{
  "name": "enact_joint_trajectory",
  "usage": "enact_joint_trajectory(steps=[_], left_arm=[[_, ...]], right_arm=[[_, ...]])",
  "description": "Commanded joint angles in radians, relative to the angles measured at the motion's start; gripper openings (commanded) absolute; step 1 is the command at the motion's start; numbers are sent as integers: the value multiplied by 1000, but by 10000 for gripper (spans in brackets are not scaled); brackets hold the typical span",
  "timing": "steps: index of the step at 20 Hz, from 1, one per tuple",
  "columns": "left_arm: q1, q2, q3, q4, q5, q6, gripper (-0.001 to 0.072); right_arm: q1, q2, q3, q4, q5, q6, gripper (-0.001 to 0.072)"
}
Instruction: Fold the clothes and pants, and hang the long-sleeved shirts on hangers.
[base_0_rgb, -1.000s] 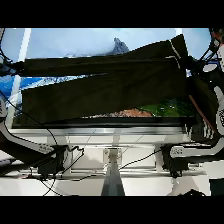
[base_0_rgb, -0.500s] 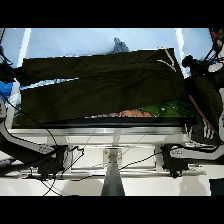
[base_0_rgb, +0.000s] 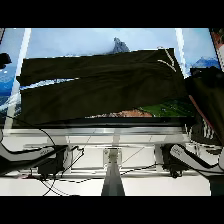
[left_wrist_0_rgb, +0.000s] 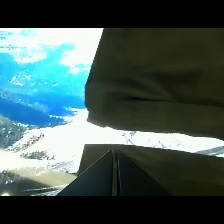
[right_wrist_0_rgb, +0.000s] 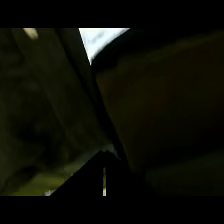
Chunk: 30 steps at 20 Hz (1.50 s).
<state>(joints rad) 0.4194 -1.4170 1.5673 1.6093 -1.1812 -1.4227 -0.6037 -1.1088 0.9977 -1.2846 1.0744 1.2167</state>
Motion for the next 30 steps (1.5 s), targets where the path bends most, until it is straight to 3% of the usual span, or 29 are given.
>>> enact_joint_trajectory(steps=[1,2,3,5,6,7,11,13,14,15,16,20,21,24,26,27,28,29,30], left_arm=[[-1,87,-47,-67,-36,17,31],[-1,104,-84,-79,-37,17,31],[-1,117,-127,-103,-37,17,31],[-1,137,-227,-179,-40,18,31],[-1,143,-274,-193,-40,18,31],[-1,147,-308,-193,-40,18,31],[33,148,-375,-193,-95,101,40],[72,148,-377,-193,-132,108,42],[98,148,-377,-193,-152,108,157],[126,148,-379,-193,-169,108,333],[159,148,-384,-194,-187,108,379],[307,160,-461,-193,-259,108,379],[353,174,-495,-195,-259,118,379],[496,226,-594,-214,-245,156,378],[593,247,-652,-237,-236,156,379],[634,246,-675,-237,-236,156,434],[671,245,-700,-238,-235,156,620],[702,245,-730,-238,-228,156,706],[726,245,-758,-238,-213,156,704]], right_arm=[[-76,126,-170,38,69,21,26],[-76,159,-243,89,23,64,27],[-75,179,-308,143,-24,94,81],[-75,182,-411,191,-125,214,470],[-75,179,-449,201,-175,290,544],[-75,172,-475,219,-217,318,555],[-75,90,-498,389,-362,298,555],[-75,26,-498,482,-417,235,554],[-74,-7,-498,538,-421,177,554],[-68,-41,-498,592,-421,98,554],[-55,-68,-498,624,-437,40,551],[27,-97,-495,646,-572,-38,543],[45,-97,-488,647,-590,-58,467],[103,-97,-460,644,-657,-123,384],[120,-97,-443,642,-702,-135,185],[121,-97,-436,637,-702,-137,55],[121,-97,-431,620,-702,-138,27],[121,-97,-430,608,-701,-138,27],[121,-97,-430,594,-700,-138,27]])
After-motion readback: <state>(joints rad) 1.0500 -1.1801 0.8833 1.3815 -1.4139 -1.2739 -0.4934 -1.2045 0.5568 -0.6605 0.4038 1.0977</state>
